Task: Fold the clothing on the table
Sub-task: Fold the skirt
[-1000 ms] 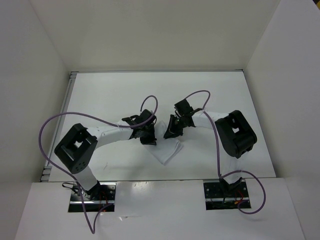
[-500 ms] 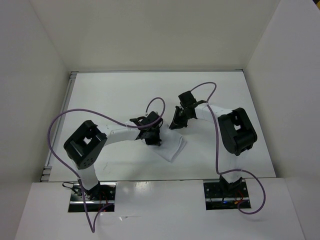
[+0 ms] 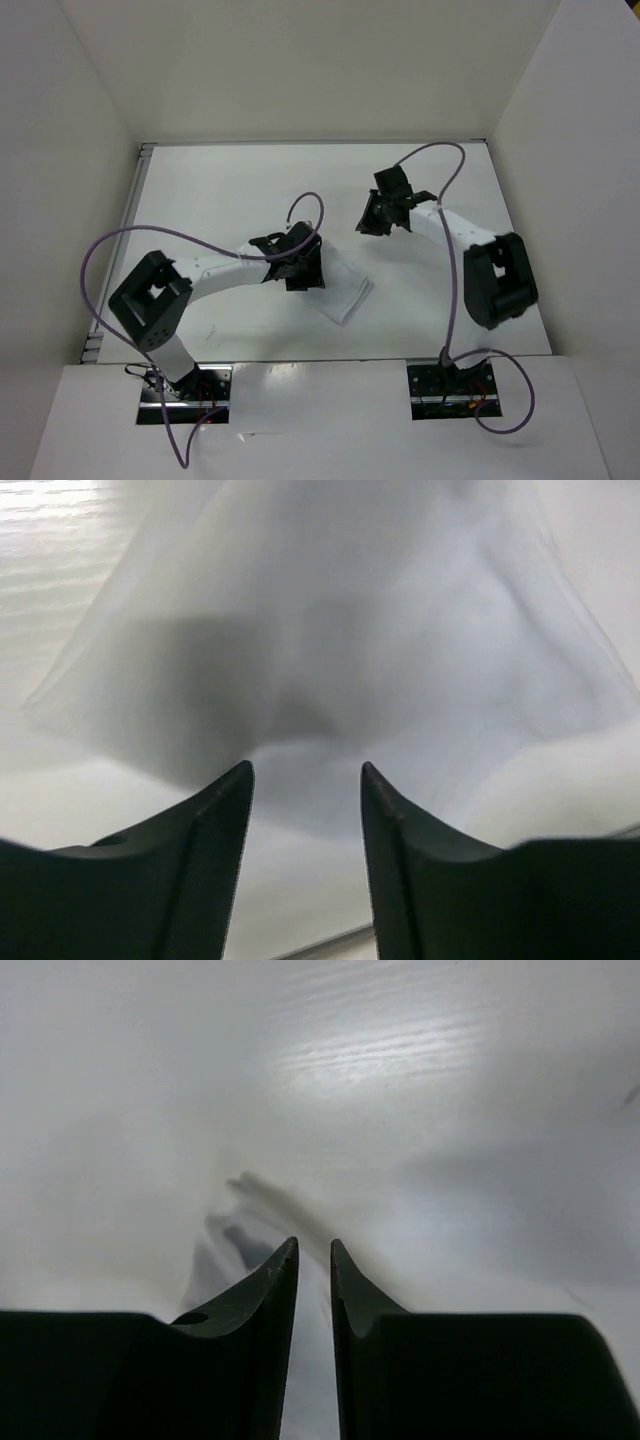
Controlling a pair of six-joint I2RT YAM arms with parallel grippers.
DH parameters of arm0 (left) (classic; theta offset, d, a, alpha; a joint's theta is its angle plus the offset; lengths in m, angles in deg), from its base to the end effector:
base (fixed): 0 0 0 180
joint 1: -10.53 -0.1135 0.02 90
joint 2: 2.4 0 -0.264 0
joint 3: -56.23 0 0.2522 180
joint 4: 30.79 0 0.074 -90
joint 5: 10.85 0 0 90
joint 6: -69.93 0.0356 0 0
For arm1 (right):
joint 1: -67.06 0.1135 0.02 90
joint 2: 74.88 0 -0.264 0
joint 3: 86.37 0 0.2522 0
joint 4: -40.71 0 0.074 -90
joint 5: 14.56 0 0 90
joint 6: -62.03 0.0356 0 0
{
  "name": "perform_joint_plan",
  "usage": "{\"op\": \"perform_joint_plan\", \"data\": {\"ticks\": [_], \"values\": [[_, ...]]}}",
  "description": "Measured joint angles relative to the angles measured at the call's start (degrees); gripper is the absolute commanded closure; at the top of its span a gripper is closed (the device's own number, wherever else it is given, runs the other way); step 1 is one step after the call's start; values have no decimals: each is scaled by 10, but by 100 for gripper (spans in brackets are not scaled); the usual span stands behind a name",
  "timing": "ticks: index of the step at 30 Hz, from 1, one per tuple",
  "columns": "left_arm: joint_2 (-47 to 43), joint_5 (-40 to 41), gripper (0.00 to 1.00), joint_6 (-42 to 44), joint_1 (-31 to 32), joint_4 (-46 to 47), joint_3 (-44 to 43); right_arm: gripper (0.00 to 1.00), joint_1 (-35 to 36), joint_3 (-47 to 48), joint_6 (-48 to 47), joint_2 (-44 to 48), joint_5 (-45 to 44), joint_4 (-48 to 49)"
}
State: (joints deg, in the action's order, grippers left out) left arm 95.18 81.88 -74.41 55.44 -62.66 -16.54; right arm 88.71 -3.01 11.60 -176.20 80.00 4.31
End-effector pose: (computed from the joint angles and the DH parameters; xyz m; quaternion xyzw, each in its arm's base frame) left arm 0.2448 -0.2416 0.1778 -0.0855 0.9539 -0.2036 0.2030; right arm 0.3480 0.1412 0.2056 0.1361 0.9416 0.1883 0.2439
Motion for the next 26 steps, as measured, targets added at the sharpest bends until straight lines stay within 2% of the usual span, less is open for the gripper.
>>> {"op": "perform_joint_plan", "data": {"ticks": [2,10,16,21,26], "values": [[-52,5,31,1,2,-19,7,70,0,-34,-1,79,-2,-10],[-364,15,28,-4,5,4,74,55,2,-175,11,466,40,-20],[-466,17,28,-29,12,-12,167,44,3,-259,43,699,81,-66],[-543,22,28,-45,14,-42,207,41,3,-289,75,852,99,-85],[-597,26,28,-58,14,-47,222,40,3,-337,100,890,114,-101]]}}
